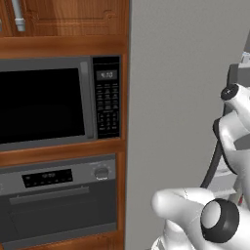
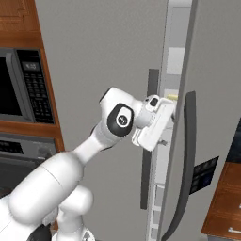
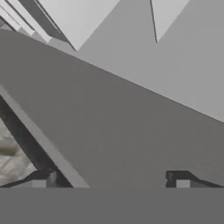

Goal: Open the freezer door, pick up the ice cube tray from the freezer, and place it on the dining counter.

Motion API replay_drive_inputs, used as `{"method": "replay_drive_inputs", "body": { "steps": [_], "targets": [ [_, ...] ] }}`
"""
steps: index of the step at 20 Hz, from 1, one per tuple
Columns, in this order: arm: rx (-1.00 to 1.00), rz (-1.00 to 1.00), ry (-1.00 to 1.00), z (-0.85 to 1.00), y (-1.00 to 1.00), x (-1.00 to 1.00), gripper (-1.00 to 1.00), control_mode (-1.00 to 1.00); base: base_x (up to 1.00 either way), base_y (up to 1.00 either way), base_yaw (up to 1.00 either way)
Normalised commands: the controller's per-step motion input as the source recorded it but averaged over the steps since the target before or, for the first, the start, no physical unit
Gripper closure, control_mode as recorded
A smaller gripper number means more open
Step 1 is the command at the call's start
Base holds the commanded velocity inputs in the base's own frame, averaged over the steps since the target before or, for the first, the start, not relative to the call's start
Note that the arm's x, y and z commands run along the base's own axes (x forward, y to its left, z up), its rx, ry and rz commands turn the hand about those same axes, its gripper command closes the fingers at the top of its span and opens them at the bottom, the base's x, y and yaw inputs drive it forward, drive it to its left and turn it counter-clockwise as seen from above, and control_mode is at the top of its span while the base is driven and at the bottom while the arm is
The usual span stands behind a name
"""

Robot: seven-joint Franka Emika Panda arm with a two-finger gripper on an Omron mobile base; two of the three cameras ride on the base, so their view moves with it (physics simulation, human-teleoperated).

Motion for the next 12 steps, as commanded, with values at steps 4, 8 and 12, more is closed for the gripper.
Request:
{"method": "replay_drive_inputs", "body": {
  "steps": [4,8,12],
  "targets": [
    [0.0,0.0,0.31,0.0,-0.84,0.35,-1.0,-1.0,0.0,0.0,0.0],
    [0.0,-0.07,0.09,0.0,-1.0,-0.66,-1.0,-1.0,0.0,0.0,0.0],
    [0.0,-0.13,0.03,0.0,-1.0,-0.77,-1.0,-1.0,0.0,0.0,0.0]
  ]
}}
